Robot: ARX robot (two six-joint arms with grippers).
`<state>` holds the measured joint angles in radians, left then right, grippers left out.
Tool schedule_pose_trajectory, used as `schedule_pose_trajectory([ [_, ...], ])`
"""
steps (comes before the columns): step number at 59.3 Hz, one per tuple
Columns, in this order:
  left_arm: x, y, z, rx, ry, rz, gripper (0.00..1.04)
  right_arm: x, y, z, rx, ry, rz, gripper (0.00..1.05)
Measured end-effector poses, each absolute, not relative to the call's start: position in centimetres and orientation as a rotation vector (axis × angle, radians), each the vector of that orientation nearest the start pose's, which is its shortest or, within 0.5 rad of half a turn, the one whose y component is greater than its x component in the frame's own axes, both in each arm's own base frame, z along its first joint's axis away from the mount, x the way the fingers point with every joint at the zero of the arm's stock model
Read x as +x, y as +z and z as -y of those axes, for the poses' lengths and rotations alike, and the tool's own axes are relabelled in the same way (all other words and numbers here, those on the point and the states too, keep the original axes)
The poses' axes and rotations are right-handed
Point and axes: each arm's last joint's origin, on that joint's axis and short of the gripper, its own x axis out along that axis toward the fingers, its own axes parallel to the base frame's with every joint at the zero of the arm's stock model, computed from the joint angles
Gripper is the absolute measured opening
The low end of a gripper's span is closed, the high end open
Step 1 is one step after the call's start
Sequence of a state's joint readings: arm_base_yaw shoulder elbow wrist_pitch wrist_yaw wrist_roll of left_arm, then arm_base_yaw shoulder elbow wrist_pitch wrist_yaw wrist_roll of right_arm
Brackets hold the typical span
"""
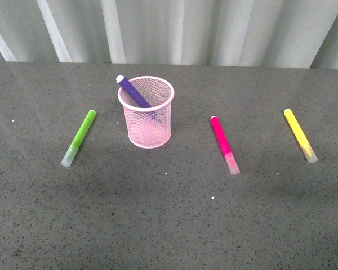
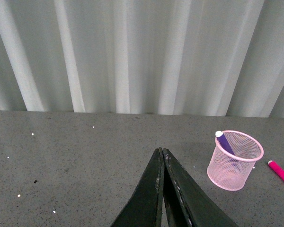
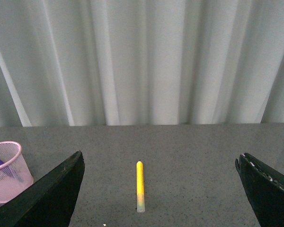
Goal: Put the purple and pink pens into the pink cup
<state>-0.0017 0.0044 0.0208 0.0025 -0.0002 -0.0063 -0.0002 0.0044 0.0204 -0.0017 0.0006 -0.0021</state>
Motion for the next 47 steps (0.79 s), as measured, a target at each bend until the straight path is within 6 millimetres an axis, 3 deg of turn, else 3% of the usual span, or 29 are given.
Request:
schedule_pose_trajectory([
  [5, 9.7, 17.0, 0.0, -0.007, -0.002, 0.017, 0.07, 9.7, 17.0, 0.0, -0.002, -0.001, 0.014, 0.97],
  [23, 9.7, 17.0, 0.0, -0.007, -0.002, 0.017, 0.64, 9.7, 17.0, 0.0, -0.002, -0.002, 0.014, 0.97],
  [30, 9.7, 17.0, 0.0, -0.007, -0.002, 0.017, 0.86, 10.7, 17.2, 0.5, 0.118, -0.117, -0.355, 0.97],
  [35, 9.7, 17.0, 0.0, -0.005, -0.002, 0.019, 0.99, 13.7, 18.4, 1.3, 0.173, -0.167, -0.456, 0.97],
  [41, 9.7, 17.0, 0.0, -0.004, -0.002, 0.019, 0.97, 19.0, 19.4, 2.0, 0.19, -0.193, -0.491, 0.97],
  [47, 9.7, 17.0, 0.0, -0.004, -0.002, 0.019, 0.98, 24.7, 17.6, 1.5, 0.188, -0.141, -0.648, 0.97],
])
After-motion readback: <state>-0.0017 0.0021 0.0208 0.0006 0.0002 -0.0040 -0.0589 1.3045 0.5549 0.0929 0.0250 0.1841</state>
